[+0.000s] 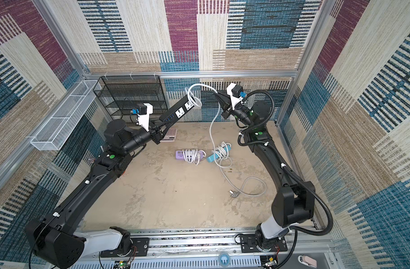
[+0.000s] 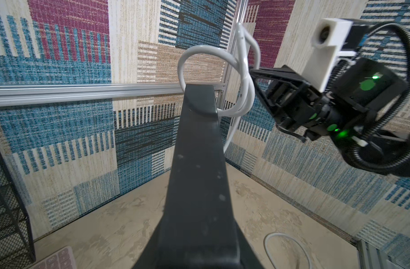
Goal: Unwrap the cord wrapped around the power strip
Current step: Unwrap the power cord from the power strip.
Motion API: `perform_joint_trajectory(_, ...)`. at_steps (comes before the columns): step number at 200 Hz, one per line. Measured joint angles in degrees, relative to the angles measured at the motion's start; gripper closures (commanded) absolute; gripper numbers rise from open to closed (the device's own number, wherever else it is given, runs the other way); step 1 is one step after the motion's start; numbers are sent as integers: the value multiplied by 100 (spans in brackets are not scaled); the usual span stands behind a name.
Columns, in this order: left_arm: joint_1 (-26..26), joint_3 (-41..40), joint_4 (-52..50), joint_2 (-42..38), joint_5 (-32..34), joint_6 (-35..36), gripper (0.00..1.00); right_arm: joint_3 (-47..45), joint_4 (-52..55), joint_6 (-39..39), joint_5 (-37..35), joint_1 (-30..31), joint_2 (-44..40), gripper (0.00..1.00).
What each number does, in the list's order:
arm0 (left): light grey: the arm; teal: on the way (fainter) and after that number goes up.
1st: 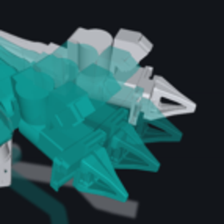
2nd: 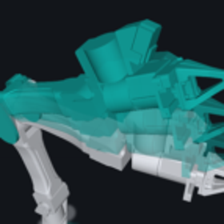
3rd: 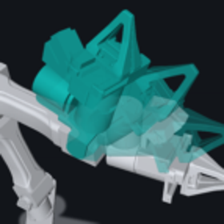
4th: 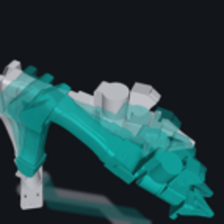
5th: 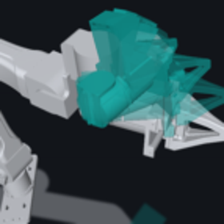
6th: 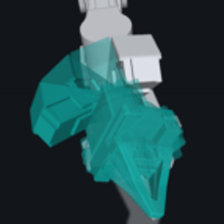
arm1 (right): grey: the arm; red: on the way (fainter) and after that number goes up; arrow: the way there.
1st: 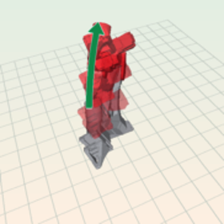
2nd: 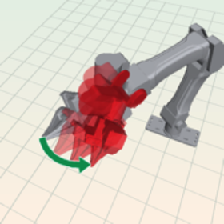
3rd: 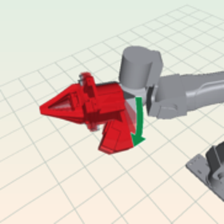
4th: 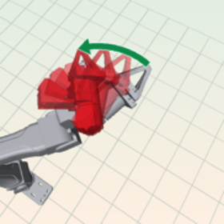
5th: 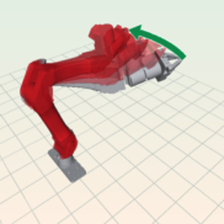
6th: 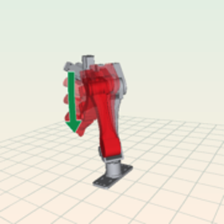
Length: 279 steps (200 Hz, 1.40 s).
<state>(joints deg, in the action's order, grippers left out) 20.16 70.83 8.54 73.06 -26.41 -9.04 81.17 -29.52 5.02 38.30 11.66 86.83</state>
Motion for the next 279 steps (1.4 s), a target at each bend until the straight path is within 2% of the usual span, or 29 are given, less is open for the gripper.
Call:
perform_joint_trajectory(70, -96, 0, -219, -225, 522, 162, 100, -2138, 417, -92, 177, -11, -1644, 100)
perform_joint_trajectory(103, -138, 4, -205, -245, 501, 157, 100, -2828, 678, -396, 400, 26, -1707, 100)
perform_joint_trajectory(134, -140, 74, -181, -238, 297, 107, 100, -3200, 750, -680, 531, 227, -1294, 100)
perform_joint_trajectory(186, -63, 96, -140, -170, -55, -44, 100, -2719, 494, -984, 535, 866, 192, 100)
perform_joint_trajectory(248, 197, 105, -13, -63, -398, -323, 100, -1040, 201, -1246, 284, 824, 1659, 100)
perform_joint_trajectory(279, 328, 103, 157, -35, -520, -413, 100, -116, 153, -1360, 258, 494, 2243, 100)
